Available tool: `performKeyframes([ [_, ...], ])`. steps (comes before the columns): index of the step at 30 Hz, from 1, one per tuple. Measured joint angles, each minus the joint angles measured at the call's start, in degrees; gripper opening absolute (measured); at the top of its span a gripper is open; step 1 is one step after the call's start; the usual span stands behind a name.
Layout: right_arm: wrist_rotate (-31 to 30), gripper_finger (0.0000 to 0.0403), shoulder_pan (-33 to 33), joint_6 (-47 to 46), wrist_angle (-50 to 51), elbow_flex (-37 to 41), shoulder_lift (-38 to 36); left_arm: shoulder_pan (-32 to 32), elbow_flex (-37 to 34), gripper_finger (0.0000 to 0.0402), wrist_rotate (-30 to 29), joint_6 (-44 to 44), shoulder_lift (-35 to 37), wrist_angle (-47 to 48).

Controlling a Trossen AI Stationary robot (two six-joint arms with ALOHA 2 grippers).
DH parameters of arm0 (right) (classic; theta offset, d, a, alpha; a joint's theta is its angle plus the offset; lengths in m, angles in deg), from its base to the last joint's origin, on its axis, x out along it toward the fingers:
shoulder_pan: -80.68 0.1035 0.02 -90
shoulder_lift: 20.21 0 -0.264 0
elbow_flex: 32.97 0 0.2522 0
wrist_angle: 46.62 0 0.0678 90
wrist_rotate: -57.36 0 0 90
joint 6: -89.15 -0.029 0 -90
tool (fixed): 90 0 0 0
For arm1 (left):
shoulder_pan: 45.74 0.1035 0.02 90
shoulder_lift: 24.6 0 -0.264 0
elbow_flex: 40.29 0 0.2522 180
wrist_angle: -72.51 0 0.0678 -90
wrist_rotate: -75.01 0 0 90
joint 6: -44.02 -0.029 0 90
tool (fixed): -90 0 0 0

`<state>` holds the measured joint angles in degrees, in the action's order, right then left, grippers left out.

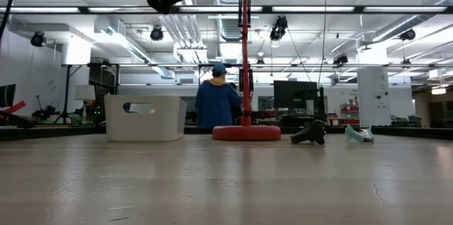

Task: Pick and place Stapler, Stapler remover, tape
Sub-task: Put the green stapler into the top white bin

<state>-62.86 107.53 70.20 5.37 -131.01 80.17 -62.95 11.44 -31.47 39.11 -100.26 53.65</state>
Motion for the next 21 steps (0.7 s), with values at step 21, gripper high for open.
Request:
performKeyframes([
  [21, -0.4, 0.007, -3.6, 2.7, -2.4, -0.4, -0.1, -0.2, 5.3, 0.0195, 1.2, -1.2, -7.2, -0.2],
])
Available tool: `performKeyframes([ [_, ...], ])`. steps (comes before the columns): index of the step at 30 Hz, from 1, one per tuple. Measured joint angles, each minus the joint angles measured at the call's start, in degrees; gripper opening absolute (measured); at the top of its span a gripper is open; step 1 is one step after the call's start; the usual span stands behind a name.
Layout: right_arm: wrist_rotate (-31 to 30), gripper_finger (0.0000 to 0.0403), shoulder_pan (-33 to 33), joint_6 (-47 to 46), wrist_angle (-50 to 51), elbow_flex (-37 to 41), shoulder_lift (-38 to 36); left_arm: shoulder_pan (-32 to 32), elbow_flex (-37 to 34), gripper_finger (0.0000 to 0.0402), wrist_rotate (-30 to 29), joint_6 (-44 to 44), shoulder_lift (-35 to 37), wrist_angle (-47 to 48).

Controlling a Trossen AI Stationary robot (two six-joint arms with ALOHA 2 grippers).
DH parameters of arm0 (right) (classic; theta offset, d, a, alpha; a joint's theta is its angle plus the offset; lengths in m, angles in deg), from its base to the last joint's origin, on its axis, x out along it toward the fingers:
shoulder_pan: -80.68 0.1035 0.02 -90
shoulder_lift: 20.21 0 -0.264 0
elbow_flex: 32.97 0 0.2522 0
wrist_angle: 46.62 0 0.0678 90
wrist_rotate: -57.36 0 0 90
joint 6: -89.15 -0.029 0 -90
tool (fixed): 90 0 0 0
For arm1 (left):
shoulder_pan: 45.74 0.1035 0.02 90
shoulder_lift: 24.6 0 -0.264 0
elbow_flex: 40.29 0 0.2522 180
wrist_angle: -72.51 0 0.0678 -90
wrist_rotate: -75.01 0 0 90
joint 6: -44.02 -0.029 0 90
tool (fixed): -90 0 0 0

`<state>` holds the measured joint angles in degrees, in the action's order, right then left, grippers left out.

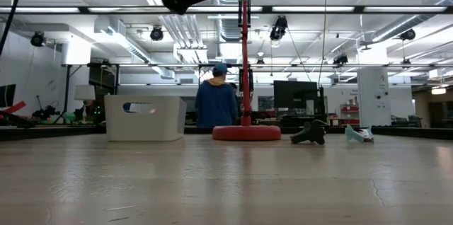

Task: Pick and place Stapler, Stapler remover, tape
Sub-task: Put the green stapler into the top white bin

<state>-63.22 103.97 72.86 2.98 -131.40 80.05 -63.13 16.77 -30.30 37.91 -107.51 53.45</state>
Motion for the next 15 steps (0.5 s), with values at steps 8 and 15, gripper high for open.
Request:
performKeyframes([
  [8, -1.0, 0.0071, -0.1, 0.5, -0.7, 0.0, 0.0, 0.0, 0.5, 0.0195, 0.0, 0.1, -0.6, -0.2],
  [15, -1.1, 0.0074, -0.2, 0.4, -0.7, 0.0, 0.0, 0.0, 0.6, 0.0176, 0.0, 0.1, -0.6, -0.1],
])
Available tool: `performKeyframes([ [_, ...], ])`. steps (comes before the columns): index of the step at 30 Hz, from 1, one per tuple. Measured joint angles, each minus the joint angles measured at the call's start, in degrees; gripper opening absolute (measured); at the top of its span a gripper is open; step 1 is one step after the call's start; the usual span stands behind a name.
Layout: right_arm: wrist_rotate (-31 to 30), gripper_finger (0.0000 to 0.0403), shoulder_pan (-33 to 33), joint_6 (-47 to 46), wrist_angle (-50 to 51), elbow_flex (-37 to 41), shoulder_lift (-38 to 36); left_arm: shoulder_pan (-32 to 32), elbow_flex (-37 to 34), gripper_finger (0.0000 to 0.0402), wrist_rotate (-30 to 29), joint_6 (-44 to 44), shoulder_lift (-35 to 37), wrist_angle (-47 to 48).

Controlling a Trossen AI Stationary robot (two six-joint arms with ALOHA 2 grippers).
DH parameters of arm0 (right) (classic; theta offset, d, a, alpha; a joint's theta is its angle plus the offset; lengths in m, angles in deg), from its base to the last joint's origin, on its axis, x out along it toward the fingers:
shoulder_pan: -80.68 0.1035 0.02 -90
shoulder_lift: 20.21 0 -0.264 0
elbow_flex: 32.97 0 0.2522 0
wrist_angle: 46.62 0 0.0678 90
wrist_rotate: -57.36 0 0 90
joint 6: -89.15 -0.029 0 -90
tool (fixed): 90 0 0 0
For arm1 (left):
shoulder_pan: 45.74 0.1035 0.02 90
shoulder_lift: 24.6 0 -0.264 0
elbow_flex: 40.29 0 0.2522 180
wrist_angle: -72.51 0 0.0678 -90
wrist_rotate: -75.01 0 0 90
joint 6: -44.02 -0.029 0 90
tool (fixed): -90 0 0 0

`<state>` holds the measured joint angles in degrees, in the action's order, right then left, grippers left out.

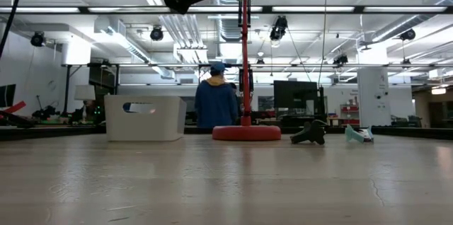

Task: Pick and place Stapler, Stapler remover, tape
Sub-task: Put the green stapler into the top white bin

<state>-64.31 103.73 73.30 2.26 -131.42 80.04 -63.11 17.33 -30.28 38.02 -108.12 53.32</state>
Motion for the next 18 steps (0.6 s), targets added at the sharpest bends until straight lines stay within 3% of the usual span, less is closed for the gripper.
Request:
performKeyframes([
  [18, 0.1, 0.0075, -0.1, 0.0, 0.0, 0.0, 0.0, 0.0, 0.0, 0.0081, -0.2, -0.3, 0.0, 0.1],
])
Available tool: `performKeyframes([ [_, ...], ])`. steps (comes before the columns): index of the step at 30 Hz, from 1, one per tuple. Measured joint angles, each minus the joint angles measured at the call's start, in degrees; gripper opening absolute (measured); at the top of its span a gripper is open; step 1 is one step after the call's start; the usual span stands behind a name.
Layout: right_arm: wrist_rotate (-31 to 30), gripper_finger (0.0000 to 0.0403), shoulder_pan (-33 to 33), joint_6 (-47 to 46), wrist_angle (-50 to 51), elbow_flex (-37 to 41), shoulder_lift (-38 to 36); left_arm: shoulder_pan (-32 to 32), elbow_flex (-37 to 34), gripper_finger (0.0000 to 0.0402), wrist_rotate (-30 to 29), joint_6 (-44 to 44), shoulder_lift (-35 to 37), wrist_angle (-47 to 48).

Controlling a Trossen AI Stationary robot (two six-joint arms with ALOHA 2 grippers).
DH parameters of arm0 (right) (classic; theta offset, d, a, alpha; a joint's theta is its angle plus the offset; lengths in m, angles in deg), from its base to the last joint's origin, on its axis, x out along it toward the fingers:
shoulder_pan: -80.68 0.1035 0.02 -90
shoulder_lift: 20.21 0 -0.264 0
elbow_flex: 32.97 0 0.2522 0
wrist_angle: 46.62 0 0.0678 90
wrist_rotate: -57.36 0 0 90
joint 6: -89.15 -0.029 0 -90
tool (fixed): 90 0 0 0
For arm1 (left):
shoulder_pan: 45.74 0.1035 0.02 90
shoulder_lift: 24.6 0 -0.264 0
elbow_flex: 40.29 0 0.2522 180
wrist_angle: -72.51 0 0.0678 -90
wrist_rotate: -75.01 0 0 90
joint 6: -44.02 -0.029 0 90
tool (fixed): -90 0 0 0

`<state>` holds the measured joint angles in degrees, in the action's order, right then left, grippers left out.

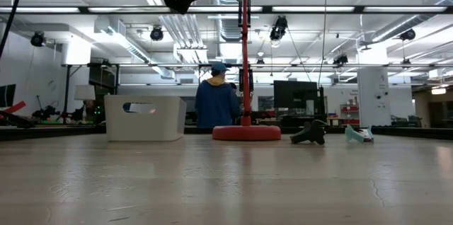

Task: Pick and place Stapler, Stapler remover, tape
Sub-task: Put the green stapler into the top white bin

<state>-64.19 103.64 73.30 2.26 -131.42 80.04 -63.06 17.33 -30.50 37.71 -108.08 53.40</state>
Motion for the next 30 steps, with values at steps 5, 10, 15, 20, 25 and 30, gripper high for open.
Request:
performKeyframes([
  [5, -0.1, 0.0094, 0.0, 0.0, 0.0, 0.0, 0.0, 0.0, 0.0, 0.0086, -0.6, 0.1, 0.0, 0.1],
  [10, -0.2, 0.0116, 0.0, -0.9, 0.1, 0.0, 0.0, 0.0, 0.0, 0.0083, -0.9, 0.1, 0.0, 0.7],
  [15, -0.2, 0.0155, 0.0, -1.7, 0.9, 0.0, 0.0, 0.0, 0.0, 0.0085, -2.1, 0.1, 0.1, 1.9],
  [20, -0.2, 0.0203, 0.0, -3.9, 4.5, 0.0, 0.0, 0.1, 0.0, 0.0084, -8.9, 0.1, 0.2, 5.8],
  [25, -0.1, 0.0233, 0.0, -7.8, 8.7, 0.4, 0.0, 0.1, 0.0, 0.0087, -18.9, 0.2, 0.3, 7.0],
  [30, 0.0, 0.0245, 0.1, -10.7, 10.1, 1.4, 0.0, 0.3, 0.0, 0.0087, -32.6, 2.9, 0.3, 10.9],
])
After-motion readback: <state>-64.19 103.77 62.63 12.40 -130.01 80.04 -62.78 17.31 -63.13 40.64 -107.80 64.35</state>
